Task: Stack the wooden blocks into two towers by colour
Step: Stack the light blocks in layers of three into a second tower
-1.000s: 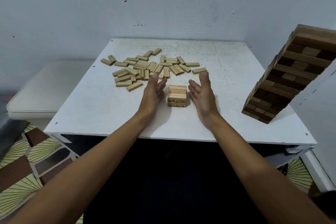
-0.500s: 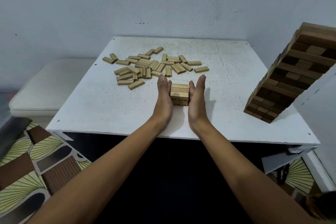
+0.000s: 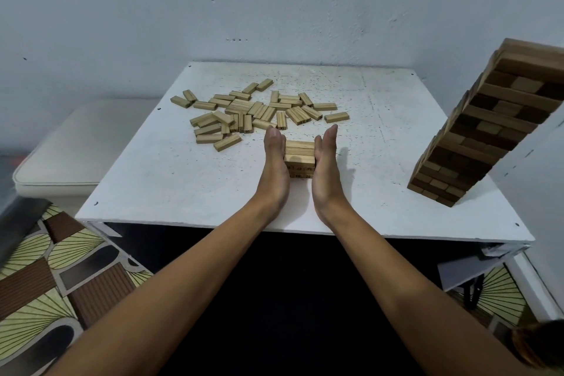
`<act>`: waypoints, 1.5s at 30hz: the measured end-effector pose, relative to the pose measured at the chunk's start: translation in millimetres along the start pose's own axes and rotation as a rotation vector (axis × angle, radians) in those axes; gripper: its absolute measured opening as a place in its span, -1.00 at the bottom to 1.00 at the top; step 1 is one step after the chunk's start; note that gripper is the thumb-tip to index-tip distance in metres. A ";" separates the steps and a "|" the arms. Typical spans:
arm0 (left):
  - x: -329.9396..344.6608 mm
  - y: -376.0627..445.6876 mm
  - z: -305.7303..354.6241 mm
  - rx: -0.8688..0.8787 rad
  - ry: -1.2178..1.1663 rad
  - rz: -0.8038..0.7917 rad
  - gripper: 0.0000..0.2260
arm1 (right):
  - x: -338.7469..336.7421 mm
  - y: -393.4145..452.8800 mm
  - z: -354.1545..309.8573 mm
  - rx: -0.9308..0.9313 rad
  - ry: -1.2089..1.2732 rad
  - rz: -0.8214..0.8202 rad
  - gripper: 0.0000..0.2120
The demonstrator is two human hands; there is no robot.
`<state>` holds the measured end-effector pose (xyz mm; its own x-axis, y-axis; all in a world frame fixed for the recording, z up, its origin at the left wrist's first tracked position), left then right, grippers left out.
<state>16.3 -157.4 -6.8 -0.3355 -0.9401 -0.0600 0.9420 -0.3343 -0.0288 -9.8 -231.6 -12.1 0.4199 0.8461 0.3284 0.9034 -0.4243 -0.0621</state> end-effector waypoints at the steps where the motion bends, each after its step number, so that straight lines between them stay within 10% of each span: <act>1: -0.2 0.4 -0.3 0.000 -0.001 0.000 -0.47 | 0.4 -0.6 -0.7 0.000 -0.002 0.000 -0.07; 9: -3.8 -2.8 4.2 0.053 -0.018 -0.016 -0.57 | -0.3 -0.3 -2.0 -0.023 0.002 0.006 0.06; 15: -51.9 7.5 0.4 0.076 0.167 0.035 -0.62 | -7.1 4.8 -25.2 -0.105 -0.069 0.001 -0.44; 23: -135.2 28.3 3.3 0.295 0.834 0.225 -0.76 | 26.3 45.0 -49.1 -0.255 -0.666 -0.294 -0.48; 31: -143.2 41.7 -3.5 0.433 1.272 -0.013 -0.56 | 80.5 93.9 -31.9 -0.179 -1.274 -0.664 -0.47; 45: -165.2 7.7 -13.0 0.454 1.416 0.145 -0.68 | 74.4 65.4 -9.1 -0.264 -1.469 -0.853 -0.66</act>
<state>78.9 -3.8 -10.1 0.2811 -0.2125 -0.9359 0.7995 -0.4876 0.3508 79.7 -199.3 16.8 -0.2774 0.3427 -0.8976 0.9219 0.3580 -0.1482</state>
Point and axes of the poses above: each hand's wrist, its own y-axis towards the middle knuckle, its own x-axis out of the palm, z = x × y, the point moved 1 cm from there along y, towards the middle knuckle, and after that the axes turned 11 degrees about y, right-handed, at the moved point
